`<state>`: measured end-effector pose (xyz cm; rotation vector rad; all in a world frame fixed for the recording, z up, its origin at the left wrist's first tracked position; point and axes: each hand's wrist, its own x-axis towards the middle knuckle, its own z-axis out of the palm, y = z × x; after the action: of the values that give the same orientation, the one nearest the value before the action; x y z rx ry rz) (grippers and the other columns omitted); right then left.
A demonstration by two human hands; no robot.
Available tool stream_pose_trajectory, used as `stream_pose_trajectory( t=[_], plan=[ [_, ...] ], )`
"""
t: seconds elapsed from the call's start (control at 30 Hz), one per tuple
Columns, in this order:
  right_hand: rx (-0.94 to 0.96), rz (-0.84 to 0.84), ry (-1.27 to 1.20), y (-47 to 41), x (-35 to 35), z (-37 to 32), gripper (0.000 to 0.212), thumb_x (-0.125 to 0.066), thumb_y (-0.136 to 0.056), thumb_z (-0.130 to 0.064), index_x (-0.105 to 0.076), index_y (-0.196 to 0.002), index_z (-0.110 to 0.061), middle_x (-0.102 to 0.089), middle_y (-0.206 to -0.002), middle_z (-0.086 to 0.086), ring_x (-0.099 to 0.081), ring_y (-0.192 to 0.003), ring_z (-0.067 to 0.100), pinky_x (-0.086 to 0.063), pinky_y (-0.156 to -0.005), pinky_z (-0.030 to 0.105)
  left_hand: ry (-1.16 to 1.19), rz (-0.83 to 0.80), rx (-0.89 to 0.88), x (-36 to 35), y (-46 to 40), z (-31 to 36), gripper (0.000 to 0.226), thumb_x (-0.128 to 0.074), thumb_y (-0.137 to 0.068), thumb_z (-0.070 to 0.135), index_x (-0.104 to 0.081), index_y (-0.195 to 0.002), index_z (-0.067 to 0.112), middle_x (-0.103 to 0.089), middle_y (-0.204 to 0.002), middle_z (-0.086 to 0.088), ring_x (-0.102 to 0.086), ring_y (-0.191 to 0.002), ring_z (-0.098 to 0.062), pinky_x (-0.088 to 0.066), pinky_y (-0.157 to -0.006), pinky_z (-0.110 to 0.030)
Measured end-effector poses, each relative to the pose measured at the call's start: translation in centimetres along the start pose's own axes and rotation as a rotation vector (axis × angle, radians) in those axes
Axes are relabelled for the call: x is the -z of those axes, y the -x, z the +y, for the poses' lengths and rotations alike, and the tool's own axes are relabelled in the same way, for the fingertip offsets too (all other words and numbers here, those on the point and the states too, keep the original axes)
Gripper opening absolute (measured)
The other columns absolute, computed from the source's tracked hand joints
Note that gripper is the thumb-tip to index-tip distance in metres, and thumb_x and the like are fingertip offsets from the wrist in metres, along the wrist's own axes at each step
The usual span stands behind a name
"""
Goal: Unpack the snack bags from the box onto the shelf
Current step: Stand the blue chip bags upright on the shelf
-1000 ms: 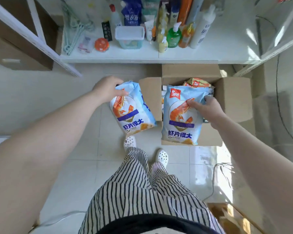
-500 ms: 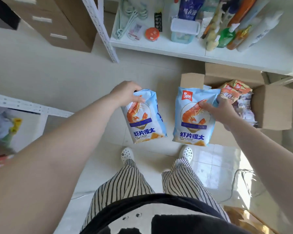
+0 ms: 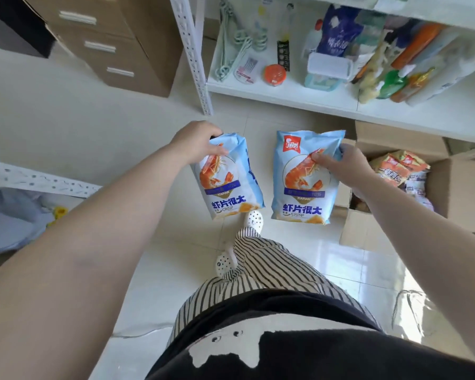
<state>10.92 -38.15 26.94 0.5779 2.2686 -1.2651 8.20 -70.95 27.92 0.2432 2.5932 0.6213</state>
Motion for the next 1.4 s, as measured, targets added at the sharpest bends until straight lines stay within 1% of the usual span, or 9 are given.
stream_pose_trajectory(
  t=[0.17,0.37,0.5,0.63,0.83,1.03,1.23,1.33,1.4],
  plan=[
    [0.050,-0.024,0.063,-4.1,1.3,-4.6,0.039,-0.073,-0.085,-0.038,-0.064,-0.111,-0.010,-0.072,-0.098,0.001,-0.069,-0.083,0.016,-0.055,-0.070,0.029,0.007,0.045,0.012,3.5,-4.5,-0.8,0.040,-0.074,-0.080,0.034,-0.046,-0.060,0.014,-0.048,-0.061,-0.002,-0.044,-0.062,-0.024,-0.029,-0.057,-0.032],
    [0.077,-0.023,0.057,-7.7,2.5,-9.7,0.035,-0.073,-0.086,-0.034,-0.063,-0.109,-0.010,-0.069,-0.093,0.000,-0.066,-0.076,0.011,-0.051,-0.065,0.024,-0.065,0.060,-0.044,8.4,-8.8,-1.1,0.042,-0.071,-0.082,0.037,-0.044,-0.062,0.013,-0.046,-0.063,-0.003,-0.041,-0.062,-0.022,-0.026,-0.057,-0.032],
    [0.058,0.016,0.046,-9.6,2.8,-12.4,0.038,-0.072,-0.087,-0.035,-0.061,-0.110,-0.007,-0.067,-0.091,0.000,-0.062,-0.070,0.008,-0.047,-0.052,0.018,-0.137,0.031,-0.113,11.3,-11.4,-0.9,0.049,-0.070,-0.084,0.037,-0.033,-0.060,0.014,-0.032,-0.060,-0.001,-0.032,-0.059,-0.020,-0.016,-0.053,-0.033],
    [0.039,0.049,0.032,-11.0,2.8,-15.0,0.038,-0.070,-0.089,-0.035,-0.058,-0.113,-0.009,-0.064,-0.087,-0.002,-0.060,-0.066,0.006,-0.043,-0.038,0.012,-0.142,0.001,-0.172,14.5,-14.7,-1.0,0.053,-0.071,-0.083,0.038,-0.029,-0.060,0.016,-0.029,-0.060,0.000,-0.030,-0.060,-0.022,-0.016,-0.056,-0.032],
    [0.006,0.092,-0.011,-12.9,3.6,-19.4,0.047,-0.071,-0.087,-0.038,-0.060,-0.120,-0.007,-0.071,-0.103,0.007,-0.069,-0.081,0.018,-0.055,-0.071,0.032,-0.225,-0.016,-0.332,20.8,-19.9,0.0,0.053,-0.070,-0.083,0.038,-0.028,-0.060,0.017,-0.033,-0.062,0.002,-0.032,-0.064,-0.020,-0.015,-0.053,-0.034],
    [0.057,0.170,-0.082,-13.5,6.2,-23.9,0.021,-0.068,-0.090,-0.031,-0.064,-0.100,-0.014,-0.070,-0.092,0.000,-0.067,-0.079,0.014,-0.053,-0.078,0.034,-0.178,-0.031,-0.409,26.5,-24.7,1.4,0.048,-0.073,-0.080,0.037,-0.036,-0.058,0.015,-0.035,-0.058,0.002,-0.031,-0.053,-0.014,-0.020,-0.056,-0.031],
    [0.048,0.245,-0.077,-16.0,10.5,-27.4,0.040,-0.071,-0.086,-0.043,-0.067,-0.106,-0.009,-0.073,-0.093,0.004,-0.069,-0.078,0.020,-0.055,-0.065,0.031,-0.190,0.017,-0.397,31.6,-30.6,4.1,0.041,-0.072,-0.081,0.039,-0.046,-0.064,0.013,-0.042,-0.062,-0.002,-0.038,-0.062,-0.021,-0.025,-0.058,-0.031],
    [0.016,0.244,-0.021,-18.6,12.6,-29.2,0.049,-0.072,-0.079,-0.057,-0.067,-0.102,-0.015,-0.075,-0.094,0.005,-0.071,-0.087,0.030,-0.057,-0.084,0.049,-0.225,0.029,-0.394,33.3,-33.8,5.9,0.036,-0.071,-0.082,0.039,-0.057,-0.076,0.007,-0.050,-0.069,-0.005,-0.045,-0.071,-0.025,-0.030,-0.062,-0.031],
    [0.040,0.210,-0.012,-20.6,13.8,-30.5,0.041,-0.071,-0.083,-0.051,-0.068,-0.099,-0.014,-0.075,-0.097,0.006,-0.071,-0.092,0.030,-0.054,-0.092,0.050,-0.260,0.016,-0.389,33.9,-35.7,7.0,0.034,-0.071,-0.083,0.039,-0.056,-0.077,0.009,-0.048,-0.069,-0.004,-0.046,-0.073,-0.026,-0.031,-0.062,-0.031]
  ],
)
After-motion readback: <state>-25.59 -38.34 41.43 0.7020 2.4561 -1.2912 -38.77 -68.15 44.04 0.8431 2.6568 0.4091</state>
